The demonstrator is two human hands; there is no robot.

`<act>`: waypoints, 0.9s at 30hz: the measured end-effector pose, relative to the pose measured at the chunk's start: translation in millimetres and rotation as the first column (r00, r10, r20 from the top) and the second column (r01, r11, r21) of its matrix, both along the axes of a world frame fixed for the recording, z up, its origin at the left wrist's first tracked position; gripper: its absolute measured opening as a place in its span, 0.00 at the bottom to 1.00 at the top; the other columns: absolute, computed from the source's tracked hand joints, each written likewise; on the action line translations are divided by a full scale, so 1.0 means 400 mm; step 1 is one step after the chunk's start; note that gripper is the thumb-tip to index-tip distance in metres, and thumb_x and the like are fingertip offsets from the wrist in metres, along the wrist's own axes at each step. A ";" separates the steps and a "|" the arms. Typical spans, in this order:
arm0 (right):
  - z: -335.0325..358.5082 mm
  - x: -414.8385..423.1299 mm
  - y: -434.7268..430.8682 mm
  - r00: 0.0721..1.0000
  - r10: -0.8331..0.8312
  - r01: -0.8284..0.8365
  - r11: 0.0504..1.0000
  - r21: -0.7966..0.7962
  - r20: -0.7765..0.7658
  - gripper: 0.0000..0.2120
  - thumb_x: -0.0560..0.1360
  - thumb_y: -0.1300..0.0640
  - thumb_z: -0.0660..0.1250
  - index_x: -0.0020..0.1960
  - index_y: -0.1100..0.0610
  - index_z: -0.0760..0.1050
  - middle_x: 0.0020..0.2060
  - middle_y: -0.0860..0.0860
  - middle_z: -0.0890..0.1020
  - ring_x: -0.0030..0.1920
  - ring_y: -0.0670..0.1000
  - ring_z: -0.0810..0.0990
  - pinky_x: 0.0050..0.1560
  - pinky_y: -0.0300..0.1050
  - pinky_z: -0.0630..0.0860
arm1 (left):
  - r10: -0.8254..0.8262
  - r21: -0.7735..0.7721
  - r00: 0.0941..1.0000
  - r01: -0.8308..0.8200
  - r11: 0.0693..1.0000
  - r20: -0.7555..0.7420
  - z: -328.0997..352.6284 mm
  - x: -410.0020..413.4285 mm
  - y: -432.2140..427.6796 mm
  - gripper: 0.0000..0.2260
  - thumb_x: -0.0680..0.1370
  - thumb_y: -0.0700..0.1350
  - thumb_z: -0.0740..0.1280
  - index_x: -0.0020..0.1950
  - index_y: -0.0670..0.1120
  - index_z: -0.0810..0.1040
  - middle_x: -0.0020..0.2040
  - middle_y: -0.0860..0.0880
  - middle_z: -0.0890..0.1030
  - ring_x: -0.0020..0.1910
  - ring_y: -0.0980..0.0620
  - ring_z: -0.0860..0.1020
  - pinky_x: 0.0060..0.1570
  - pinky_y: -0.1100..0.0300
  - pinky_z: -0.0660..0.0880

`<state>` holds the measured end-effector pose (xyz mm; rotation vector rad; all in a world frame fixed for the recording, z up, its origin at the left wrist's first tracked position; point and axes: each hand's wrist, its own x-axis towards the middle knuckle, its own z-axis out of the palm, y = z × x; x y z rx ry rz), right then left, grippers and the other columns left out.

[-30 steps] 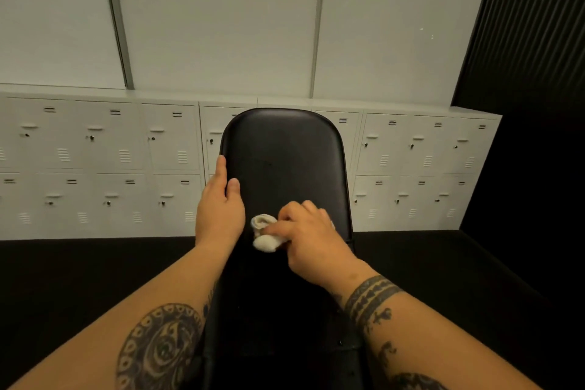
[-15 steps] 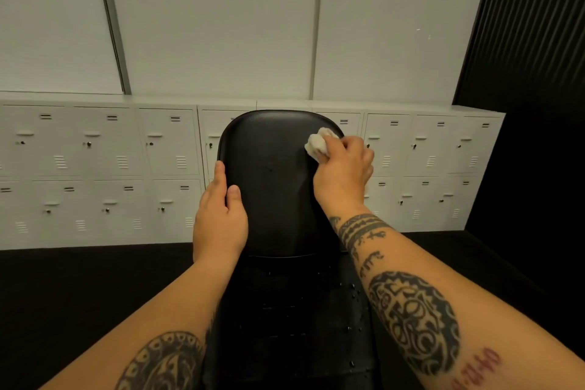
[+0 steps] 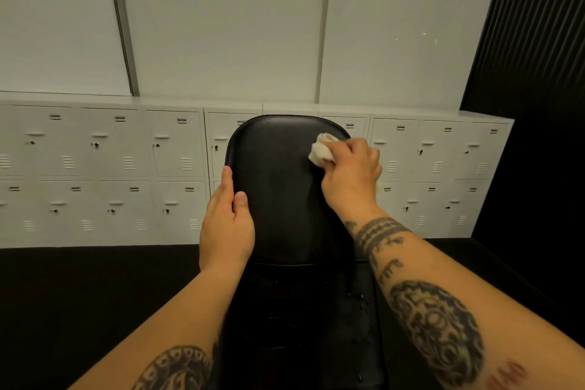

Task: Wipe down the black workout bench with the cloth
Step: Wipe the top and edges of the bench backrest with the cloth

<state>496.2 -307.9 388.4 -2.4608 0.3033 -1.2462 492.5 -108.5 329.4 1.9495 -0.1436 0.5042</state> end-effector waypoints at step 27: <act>-0.071 -0.097 -0.019 0.991 0.124 -0.113 0.980 0.164 -0.057 0.21 0.78 0.58 0.65 0.67 0.40 0.72 0.69 0.47 0.65 0.68 0.52 0.62 0.68 0.49 0.58 | 0.025 0.012 1.000 -0.025 1.000 -0.001 0.010 -0.020 -0.006 0.23 0.86 0.54 0.52 0.82 0.62 0.52 0.78 0.48 0.67 0.74 0.44 0.68 0.68 0.41 0.68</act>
